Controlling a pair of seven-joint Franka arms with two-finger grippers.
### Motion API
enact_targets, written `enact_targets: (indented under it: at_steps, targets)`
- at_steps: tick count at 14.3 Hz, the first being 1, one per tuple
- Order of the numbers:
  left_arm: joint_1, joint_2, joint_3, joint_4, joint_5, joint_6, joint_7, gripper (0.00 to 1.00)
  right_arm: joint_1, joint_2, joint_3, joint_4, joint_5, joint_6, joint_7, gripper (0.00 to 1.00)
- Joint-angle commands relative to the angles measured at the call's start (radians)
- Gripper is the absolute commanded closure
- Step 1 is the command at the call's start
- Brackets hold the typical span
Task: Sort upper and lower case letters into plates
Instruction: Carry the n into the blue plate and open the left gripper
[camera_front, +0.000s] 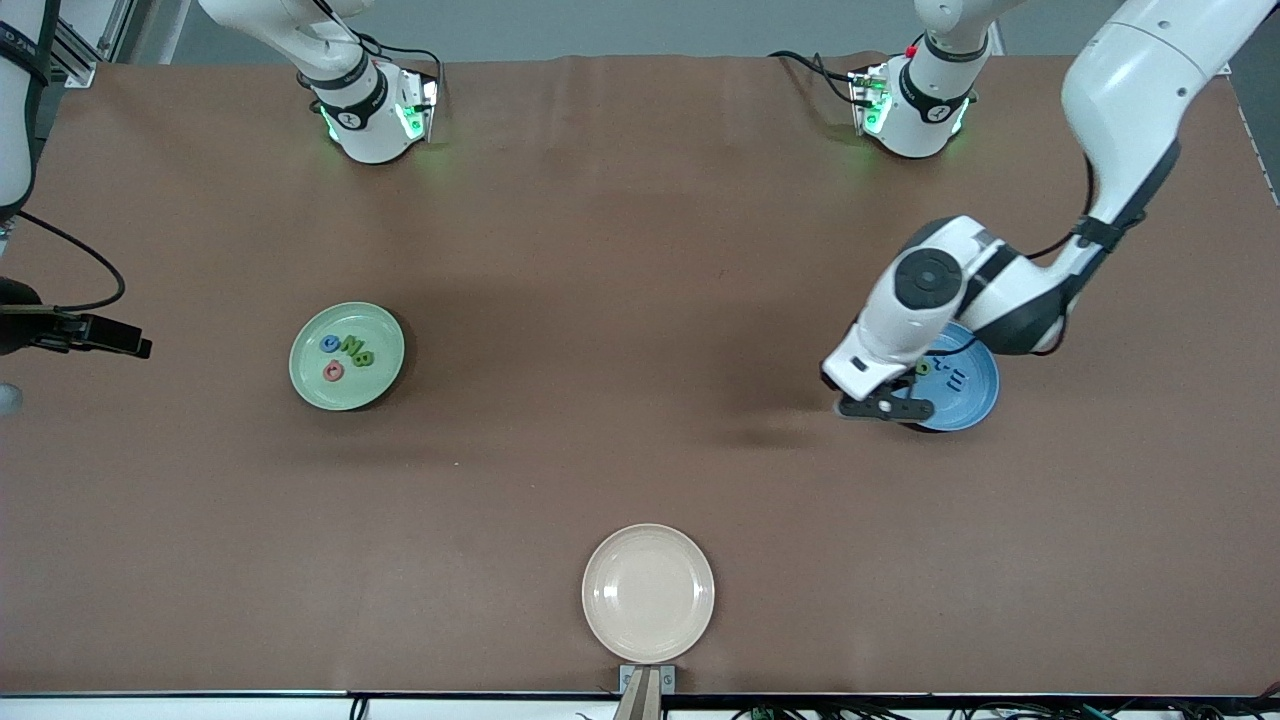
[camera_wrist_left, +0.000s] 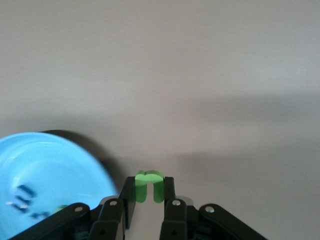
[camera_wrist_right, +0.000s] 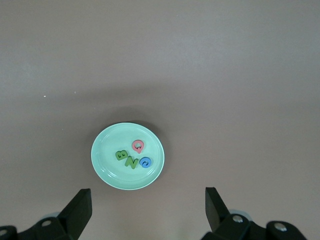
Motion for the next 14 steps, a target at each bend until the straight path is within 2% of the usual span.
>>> enact_targets:
  at_steps: [1,5,8,9,12,13,14]
  targets:
    - [0.11,0.013,-0.017,-0.018,-0.004,-0.012,0.079,0.95,-0.007,0.013,0.014,0.036,0.011,-0.036,0.014,0.0]
    - [0.202,0.056,-0.003,-0.04,0.048,-0.012,0.128,0.95,-0.009,0.007,0.017,0.037,0.009,-0.063,0.002,0.0]
    - [0.204,0.079,0.026,-0.048,0.067,-0.012,0.133,0.94,-0.001,-0.002,0.021,0.048,0.015,-0.098,0.015,0.0]
    - [0.202,0.079,0.034,-0.049,0.068,-0.012,0.141,0.94,-0.016,-0.015,0.042,0.045,0.015,-0.103,0.032,0.0]
    - [0.202,0.081,0.035,-0.048,0.07,-0.012,0.144,0.89,-0.108,-0.086,0.176,-0.005,0.001,-0.097,0.107,0.0]
    - [0.202,0.081,0.037,-0.048,0.07,-0.012,0.145,0.73,-0.115,-0.114,0.181,-0.037,0.0,-0.088,0.107,0.0]
    - [0.204,0.076,0.037,-0.046,0.07,-0.012,0.144,0.24,-0.124,-0.137,0.185,-0.067,0.0,-0.079,0.107,0.0]
